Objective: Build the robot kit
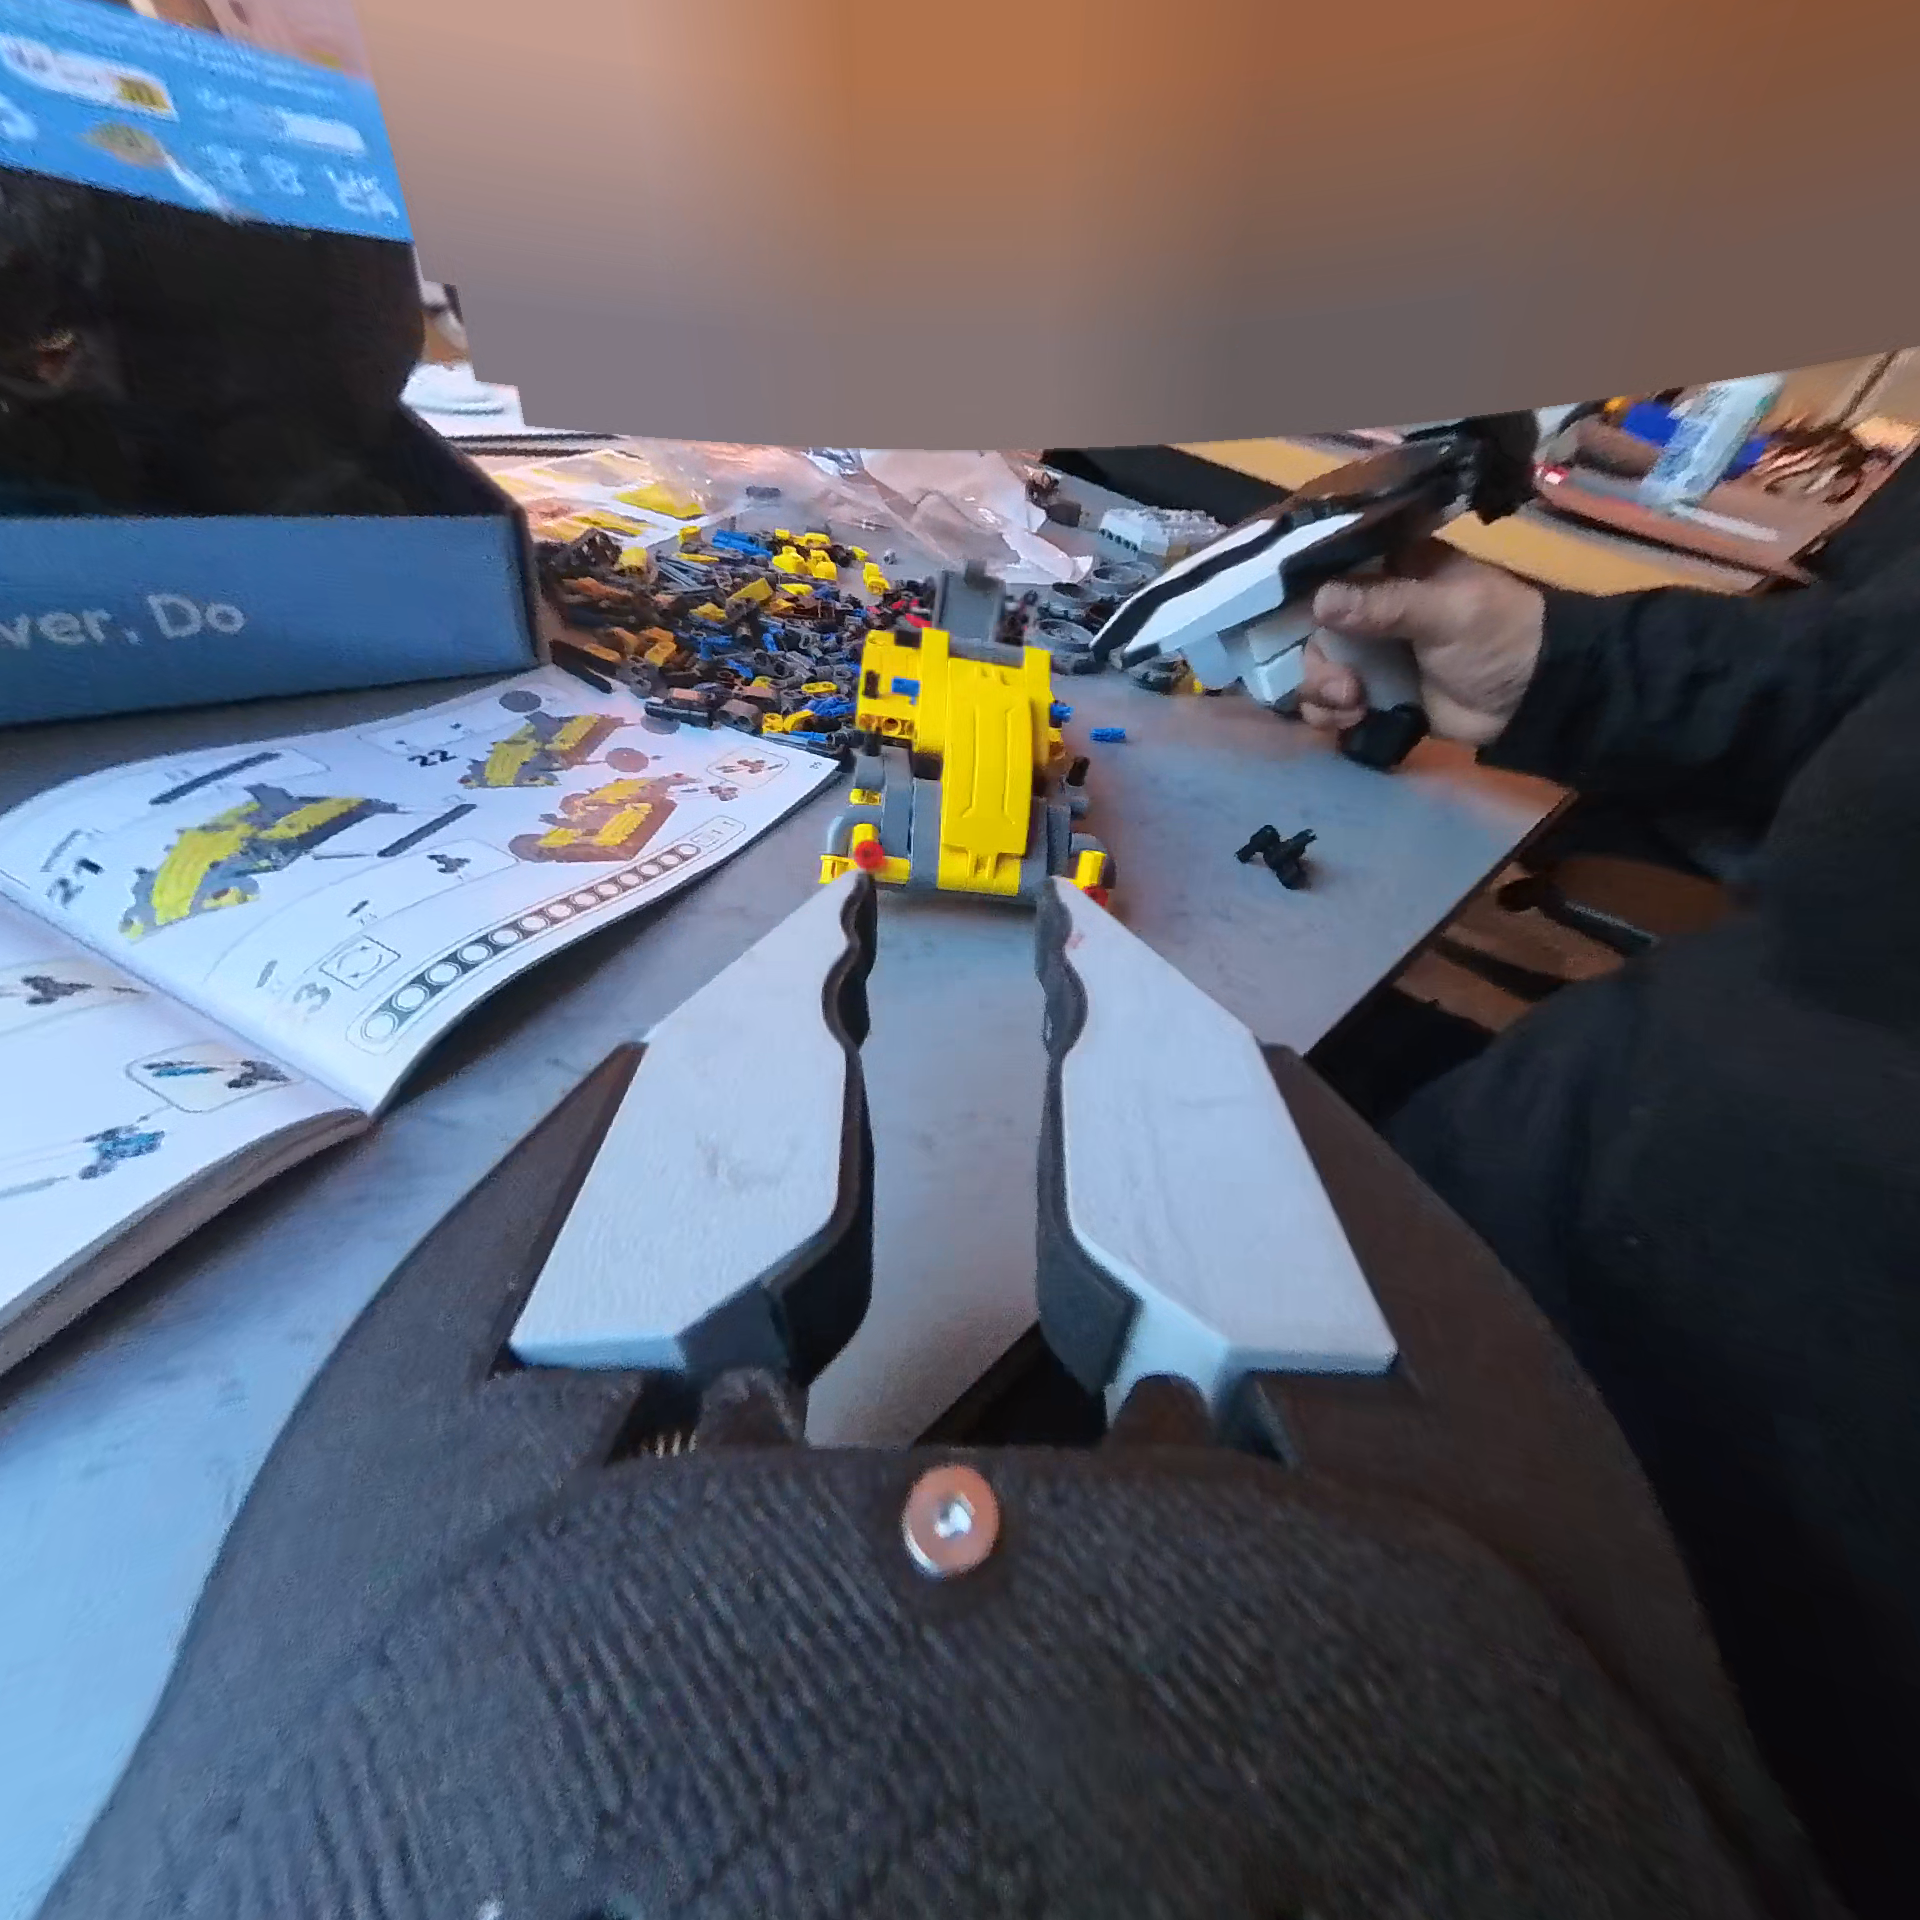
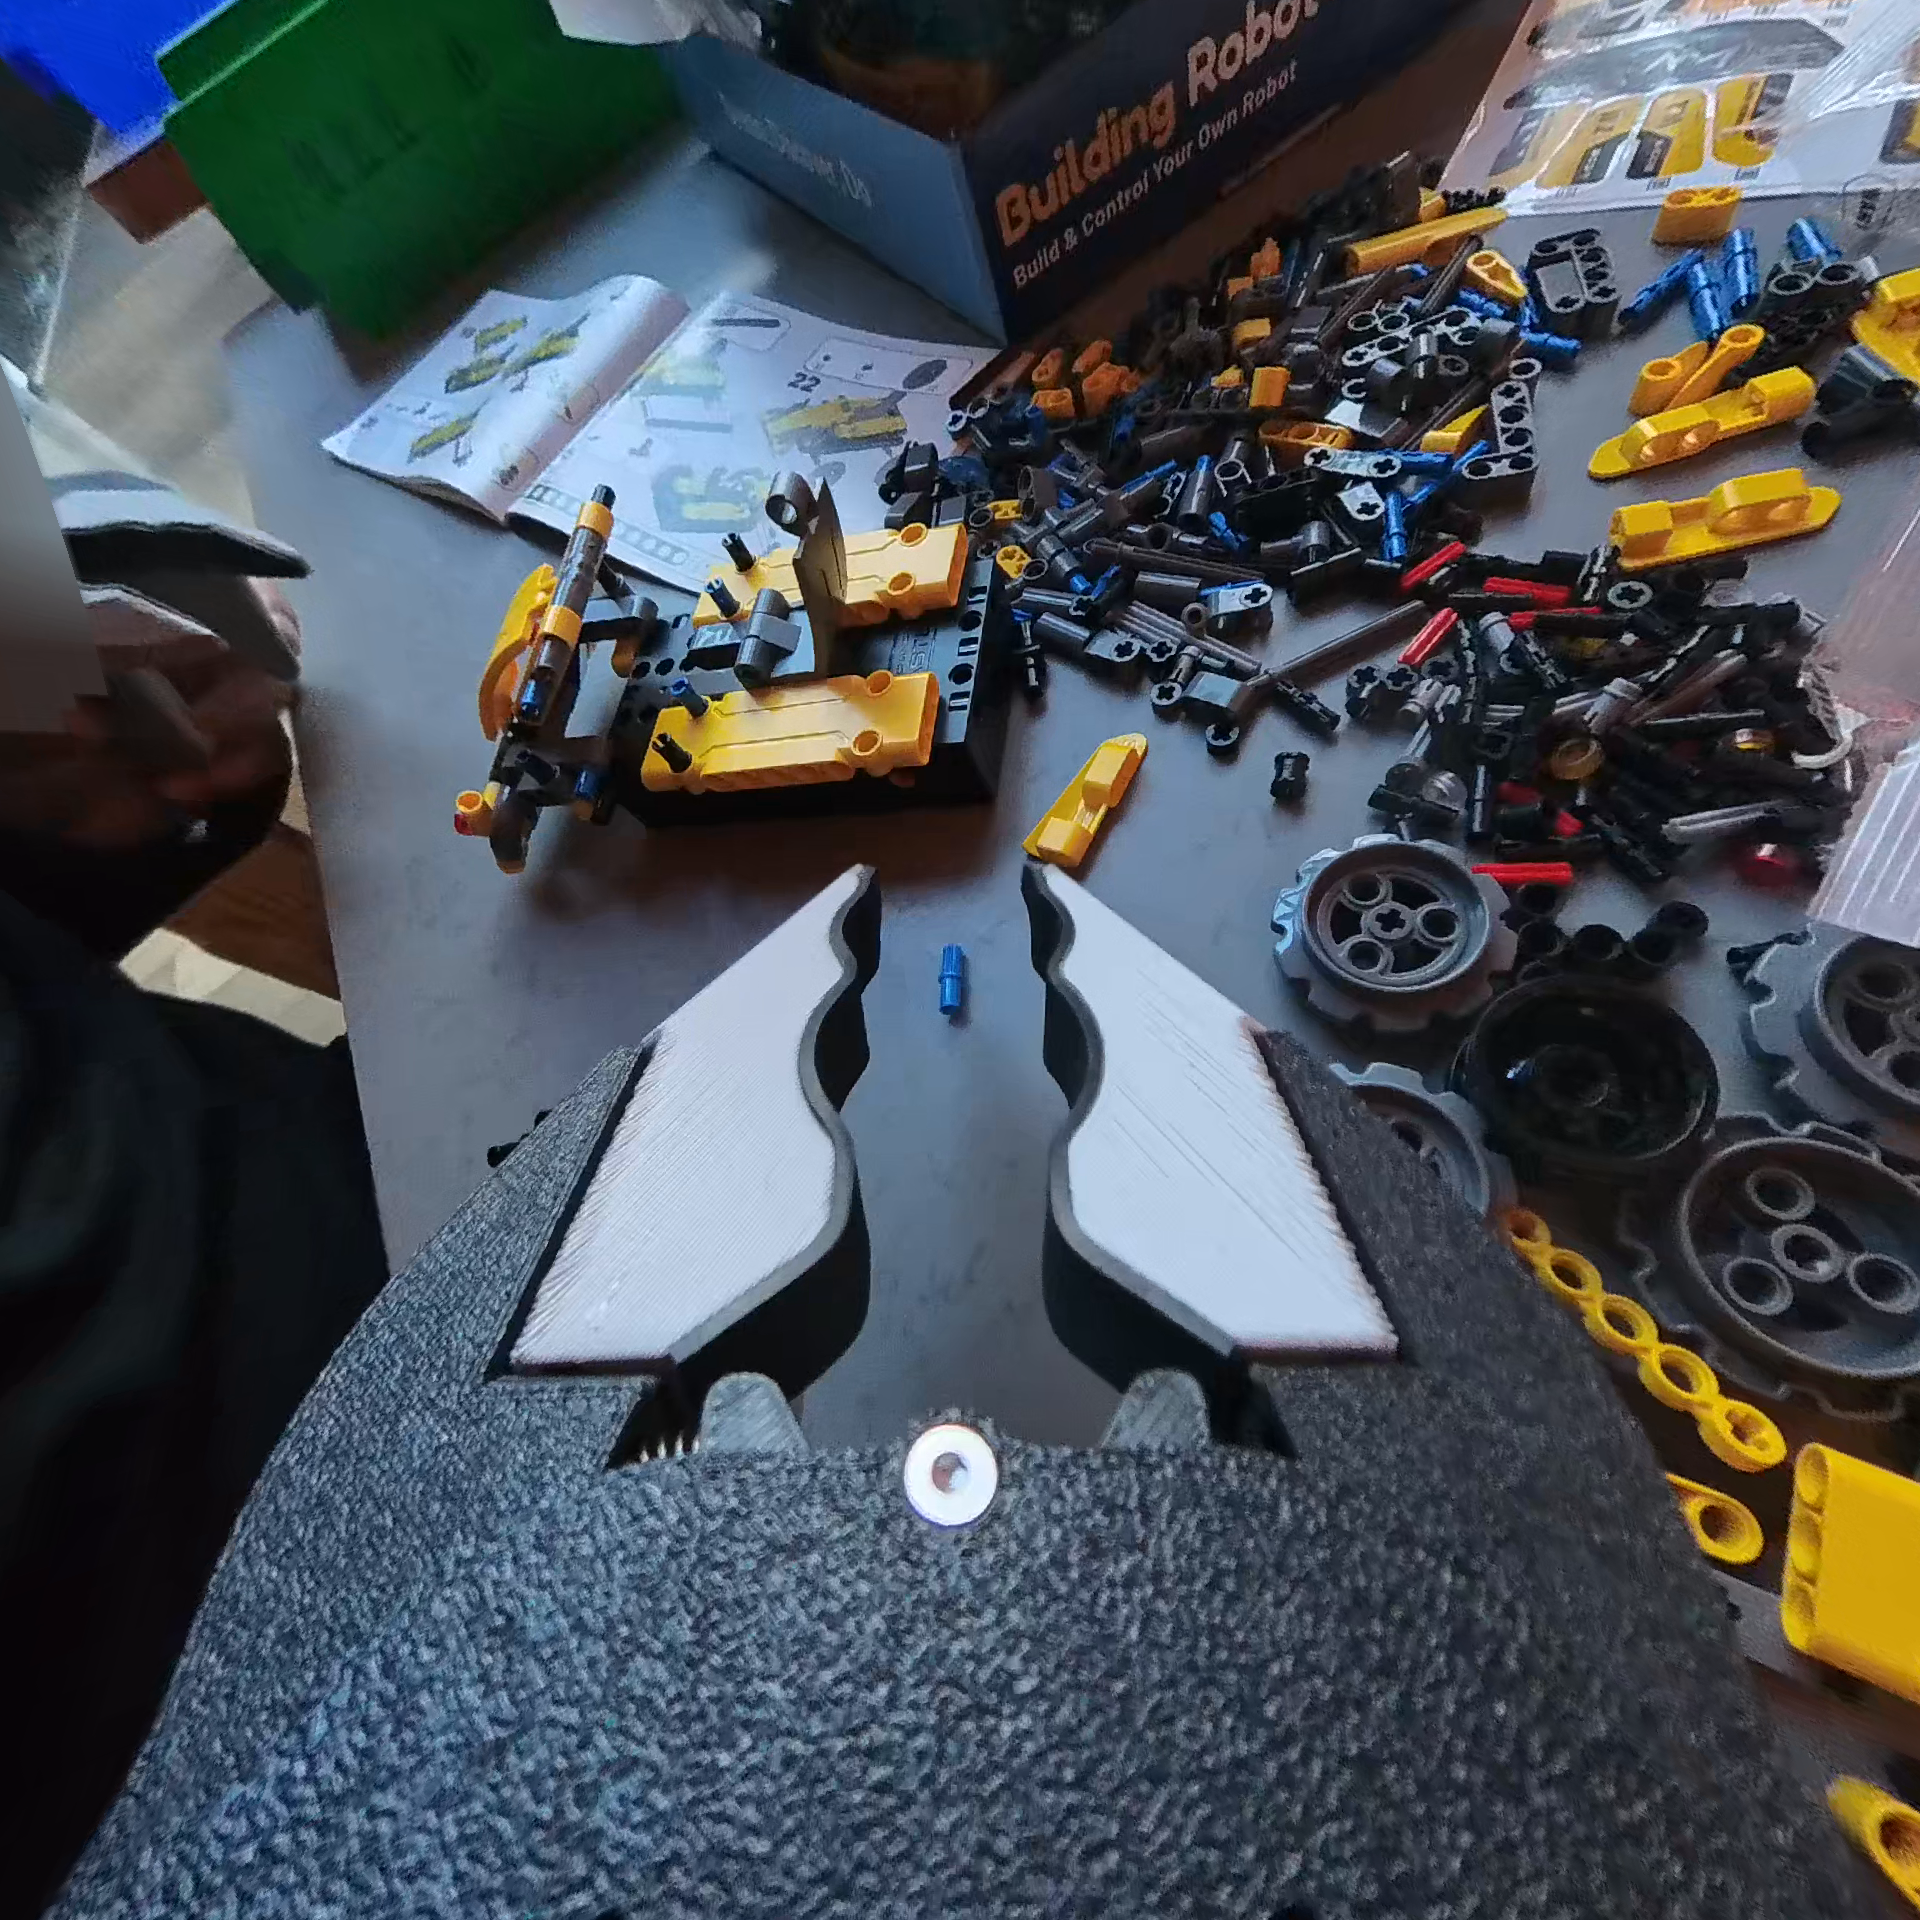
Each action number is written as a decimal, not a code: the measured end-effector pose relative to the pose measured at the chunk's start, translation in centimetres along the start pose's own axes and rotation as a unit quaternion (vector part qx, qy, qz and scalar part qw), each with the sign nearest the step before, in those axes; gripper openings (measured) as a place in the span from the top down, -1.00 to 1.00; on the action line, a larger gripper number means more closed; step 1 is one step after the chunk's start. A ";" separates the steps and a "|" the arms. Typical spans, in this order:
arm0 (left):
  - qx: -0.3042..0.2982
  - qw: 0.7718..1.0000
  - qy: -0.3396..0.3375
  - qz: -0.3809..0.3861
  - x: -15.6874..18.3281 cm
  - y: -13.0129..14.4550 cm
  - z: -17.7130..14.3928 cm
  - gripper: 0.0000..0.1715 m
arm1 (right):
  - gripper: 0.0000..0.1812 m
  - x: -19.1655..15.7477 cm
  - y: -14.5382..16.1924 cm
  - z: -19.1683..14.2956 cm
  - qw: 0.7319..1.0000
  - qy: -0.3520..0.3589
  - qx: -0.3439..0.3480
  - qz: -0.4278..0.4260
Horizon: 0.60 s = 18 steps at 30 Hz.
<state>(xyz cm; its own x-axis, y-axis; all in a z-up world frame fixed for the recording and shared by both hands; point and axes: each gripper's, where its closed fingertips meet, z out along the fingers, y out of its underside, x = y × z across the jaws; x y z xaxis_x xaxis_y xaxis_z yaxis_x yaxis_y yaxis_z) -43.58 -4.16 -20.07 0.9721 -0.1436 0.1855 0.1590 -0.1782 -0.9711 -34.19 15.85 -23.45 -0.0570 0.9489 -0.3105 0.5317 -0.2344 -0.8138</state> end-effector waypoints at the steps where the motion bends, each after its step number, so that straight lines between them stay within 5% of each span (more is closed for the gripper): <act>1: 0.002 1.000 0.005 -0.010 -0.1 0.0 0.0 0.68 | 0.69 0.0 0.0 0.0 1.000 0.001 -0.001 -0.003; 18: 0.019 0.998 0.034 -0.055 -0.5 -0.1 -0.1 0.70 | 0.70 0.0 -0.9 0.0 0.999 0.009 0.023 -0.029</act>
<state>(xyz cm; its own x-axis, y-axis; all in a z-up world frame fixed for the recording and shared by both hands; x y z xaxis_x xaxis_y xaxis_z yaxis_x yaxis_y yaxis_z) -44.16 -4.15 -20.02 0.9348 -0.1918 0.2989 0.2709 -0.1591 -0.9494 -34.71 16.04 -22.73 -0.0700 0.9647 -0.2539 0.4882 -0.1888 -0.8521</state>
